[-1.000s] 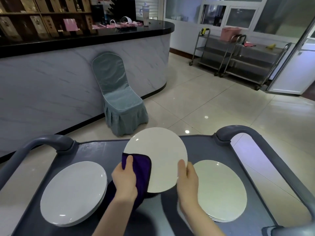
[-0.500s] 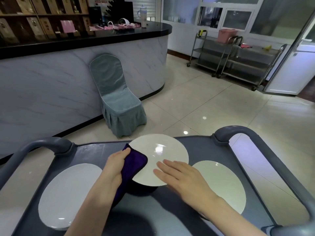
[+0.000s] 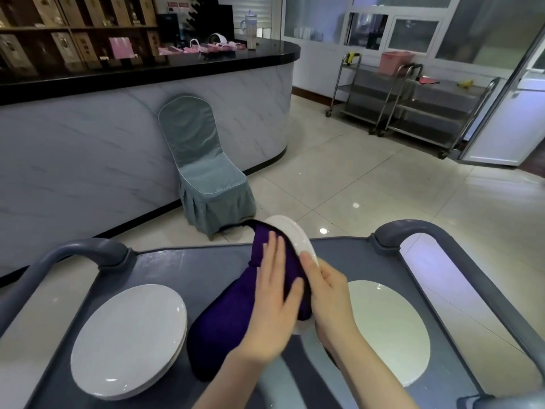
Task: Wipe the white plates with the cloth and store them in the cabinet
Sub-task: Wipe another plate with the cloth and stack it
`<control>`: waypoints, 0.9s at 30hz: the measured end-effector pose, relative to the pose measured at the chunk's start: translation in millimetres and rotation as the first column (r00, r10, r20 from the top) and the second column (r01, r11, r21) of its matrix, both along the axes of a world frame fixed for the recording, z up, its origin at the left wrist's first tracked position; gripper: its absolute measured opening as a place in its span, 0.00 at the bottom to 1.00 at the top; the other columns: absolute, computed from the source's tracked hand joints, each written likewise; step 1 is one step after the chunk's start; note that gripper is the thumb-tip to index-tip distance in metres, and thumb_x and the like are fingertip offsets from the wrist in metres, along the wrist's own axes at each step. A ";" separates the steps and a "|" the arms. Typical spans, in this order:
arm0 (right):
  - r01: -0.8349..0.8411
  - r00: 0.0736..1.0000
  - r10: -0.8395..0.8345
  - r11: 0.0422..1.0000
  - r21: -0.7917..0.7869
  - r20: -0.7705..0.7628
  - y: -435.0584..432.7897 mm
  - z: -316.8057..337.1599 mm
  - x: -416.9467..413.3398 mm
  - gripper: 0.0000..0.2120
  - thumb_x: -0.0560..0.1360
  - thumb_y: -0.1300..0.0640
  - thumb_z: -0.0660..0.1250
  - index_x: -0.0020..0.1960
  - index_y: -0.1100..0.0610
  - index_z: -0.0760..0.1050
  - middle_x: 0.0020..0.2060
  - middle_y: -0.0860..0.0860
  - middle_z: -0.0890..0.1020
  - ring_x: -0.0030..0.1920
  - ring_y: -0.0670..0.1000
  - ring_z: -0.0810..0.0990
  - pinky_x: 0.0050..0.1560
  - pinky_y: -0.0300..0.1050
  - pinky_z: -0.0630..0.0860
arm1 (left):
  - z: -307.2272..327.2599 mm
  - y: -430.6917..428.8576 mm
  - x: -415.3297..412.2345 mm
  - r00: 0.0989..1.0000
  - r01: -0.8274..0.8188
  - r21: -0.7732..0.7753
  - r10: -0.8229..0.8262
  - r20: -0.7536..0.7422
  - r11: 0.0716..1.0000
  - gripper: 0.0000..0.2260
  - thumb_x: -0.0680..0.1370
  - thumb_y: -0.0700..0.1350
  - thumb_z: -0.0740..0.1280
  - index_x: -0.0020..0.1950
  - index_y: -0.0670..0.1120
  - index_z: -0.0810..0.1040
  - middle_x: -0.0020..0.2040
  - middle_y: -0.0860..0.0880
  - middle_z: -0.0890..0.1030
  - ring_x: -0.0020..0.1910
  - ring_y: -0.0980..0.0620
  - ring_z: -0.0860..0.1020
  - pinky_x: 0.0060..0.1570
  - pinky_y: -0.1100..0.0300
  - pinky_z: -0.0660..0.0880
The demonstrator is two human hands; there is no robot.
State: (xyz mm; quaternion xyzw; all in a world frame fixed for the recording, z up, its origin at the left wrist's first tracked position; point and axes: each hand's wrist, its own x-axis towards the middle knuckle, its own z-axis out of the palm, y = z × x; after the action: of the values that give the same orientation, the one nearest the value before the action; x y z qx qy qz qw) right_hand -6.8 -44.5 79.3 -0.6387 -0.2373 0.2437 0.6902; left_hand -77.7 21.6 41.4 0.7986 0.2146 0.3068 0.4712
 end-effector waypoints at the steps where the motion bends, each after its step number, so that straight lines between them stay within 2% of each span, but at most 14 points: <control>1: -0.003 0.999 0.004 1.000 0.025 -0.044 1.5 0.9 2.2 0.14 0.81 0.53 0.63 0.43 0.58 0.82 0.40 0.56 0.86 0.42 0.55 0.84 0.47 0.48 0.80 | -0.1 -3.9 -1.2 1.000 0.019 0.065 -0.017 -0.024 0.998 0.28 0.83 0.46 0.54 0.77 0.62 0.41 0.79 0.65 0.41 0.77 0.65 0.41 0.77 0.54 0.43; 2: -0.009 0.998 0.011 0.999 0.035 -0.065 2.0 1.9 2.1 0.14 0.82 0.54 0.63 0.46 0.59 0.83 0.42 0.56 0.86 0.44 0.56 0.85 0.49 0.50 0.80 | -0.1 -3.1 -0.6 0.999 0.015 0.087 -0.012 -0.035 0.996 0.28 0.83 0.46 0.53 0.76 0.63 0.41 0.79 0.65 0.41 0.77 0.64 0.41 0.78 0.51 0.43; 3: -0.013 0.998 0.015 0.999 0.035 -0.062 1.6 1.8 0.2 0.14 0.81 0.54 0.63 0.44 0.59 0.83 0.40 0.54 0.86 0.42 0.53 0.84 0.47 0.47 0.80 | -1.5 2.2 1.5 1.000 0.003 0.079 -0.001 -0.028 0.997 0.27 0.83 0.47 0.52 0.76 0.63 0.42 0.79 0.65 0.43 0.77 0.64 0.42 0.78 0.49 0.45; 5: -0.015 1.000 0.015 1.000 0.006 -0.009 -1.7 0.7 -6.6 0.17 0.81 0.54 0.63 0.35 0.58 0.77 0.31 0.49 0.80 0.33 0.46 0.76 0.38 0.38 0.74 | -3.9 15.7 4.9 0.999 -0.045 0.038 0.044 0.013 0.998 0.26 0.82 0.49 0.51 0.77 0.65 0.46 0.79 0.65 0.48 0.78 0.63 0.46 0.78 0.47 0.49; 7: -0.022 0.998 0.025 0.999 -0.044 0.050 -6.1 -2.0 -11.0 0.20 0.80 0.53 0.64 0.31 0.59 0.69 0.28 0.47 0.73 0.31 0.44 0.69 0.34 0.35 0.67 | -7.5 31.0 6.2 0.995 -0.094 -0.079 0.096 0.020 0.992 0.23 0.82 0.54 0.51 0.76 0.68 0.50 0.78 0.67 0.53 0.77 0.64 0.50 0.77 0.47 0.53; 9: -0.008 0.999 0.010 0.997 -0.071 0.031 -9.6 -5.1 -7.6 0.21 0.80 0.53 0.64 0.30 0.57 0.68 0.27 0.47 0.72 0.31 0.45 0.69 0.34 0.37 0.67 | -11.5 36.2 4.4 0.997 -0.078 -0.178 0.078 -0.007 0.981 0.23 0.81 0.58 0.52 0.75 0.70 0.53 0.77 0.67 0.55 0.77 0.65 0.52 0.77 0.48 0.54; 12: 0.037 0.993 -0.039 0.999 -0.022 -0.112 -7.3 -5.1 0.5 0.19 0.81 0.53 0.64 0.34 0.62 0.75 0.30 0.51 0.78 0.33 0.48 0.75 0.37 0.40 0.72 | -10.8 18.5 -3.2 0.996 0.008 0.006 -0.008 -0.087 1.000 0.25 0.81 0.52 0.51 0.77 0.64 0.48 0.78 0.66 0.49 0.78 0.64 0.47 0.78 0.47 0.49; 15: 0.040 0.988 -0.040 0.999 -0.003 -0.151 -4.6 -4.5 2.2 0.16 0.81 0.53 0.63 0.39 0.59 0.81 0.34 0.52 0.84 0.34 0.47 0.81 0.37 0.39 0.76 | -12.7 -0.6 -6.1 0.991 0.110 0.121 -0.099 -0.095 0.987 0.25 0.82 0.53 0.48 0.78 0.60 0.46 0.78 0.67 0.45 0.78 0.61 0.44 0.78 0.48 0.45; 18: 0.000 0.995 -0.003 0.999 -0.032 -0.102 -6.3 -8.0 -3.1 0.16 0.81 0.53 0.63 0.44 0.62 0.82 0.39 0.55 0.86 0.39 0.49 0.83 0.42 0.44 0.79 | -12.3 7.8 0.1 0.997 0.048 0.114 -0.040 -0.064 0.992 0.25 0.81 0.54 0.49 0.78 0.60 0.48 0.79 0.65 0.48 0.78 0.61 0.46 0.78 0.48 0.47; 21: -0.019 1.000 0.019 0.998 -0.055 -0.008 -11.2 -9.1 -9.9 0.20 0.80 0.52 0.64 0.34 0.64 0.73 0.30 0.50 0.77 0.33 0.48 0.72 0.38 0.43 0.70 | -10.0 30.8 3.8 0.996 -0.087 -0.051 0.085 -0.035 0.995 0.26 0.78 0.59 0.51 0.77 0.62 0.53 0.78 0.65 0.54 0.77 0.65 0.50 0.78 0.49 0.51; 23: -0.020 1.000 0.021 0.998 -0.064 0.016 -12.8 -8.1 -10.8 0.22 0.80 0.52 0.64 0.33 0.64 0.69 0.28 0.50 0.74 0.32 0.47 0.70 0.36 0.41 0.68 | -12.4 37.3 -0.4 0.994 -0.098 -0.106 0.094 -0.047 0.990 0.27 0.78 0.61 0.51 0.78 0.61 0.54 0.78 0.65 0.55 0.76 0.67 0.51 0.78 0.50 0.52; 25: 0.000 1.000 -0.001 0.998 -0.055 -0.012 -11.3 -8.6 -8.2 0.21 0.80 0.54 0.64 0.33 0.65 0.71 0.29 0.50 0.76 0.32 0.47 0.72 0.36 0.39 0.70 | -14.6 28.1 -6.1 0.998 -0.043 -0.022 0.042 -0.052 0.999 0.27 0.80 0.58 0.51 0.79 0.61 0.50 0.78 0.66 0.52 0.77 0.64 0.48 0.78 0.49 0.51; 27: 0.017 0.998 -0.020 0.999 -0.041 -0.064 -7.9 -9.2 -6.2 0.19 0.81 0.54 0.64 0.33 0.61 0.74 0.29 0.51 0.78 0.33 0.47 0.74 0.36 0.39 0.72 | -13.6 9.1 -8.3 0.994 0.032 0.124 -0.019 -0.104 0.992 0.27 0.80 0.53 0.49 0.78 0.60 0.43 0.79 0.66 0.45 0.78 0.61 0.42 0.78 0.49 0.46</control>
State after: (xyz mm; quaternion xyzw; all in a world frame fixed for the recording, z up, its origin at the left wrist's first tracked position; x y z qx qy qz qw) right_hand -13.0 -52.5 70.1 -0.6466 -0.2040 0.2627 0.6865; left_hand -86.0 30.7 27.8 0.8442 0.2085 0.2722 0.4121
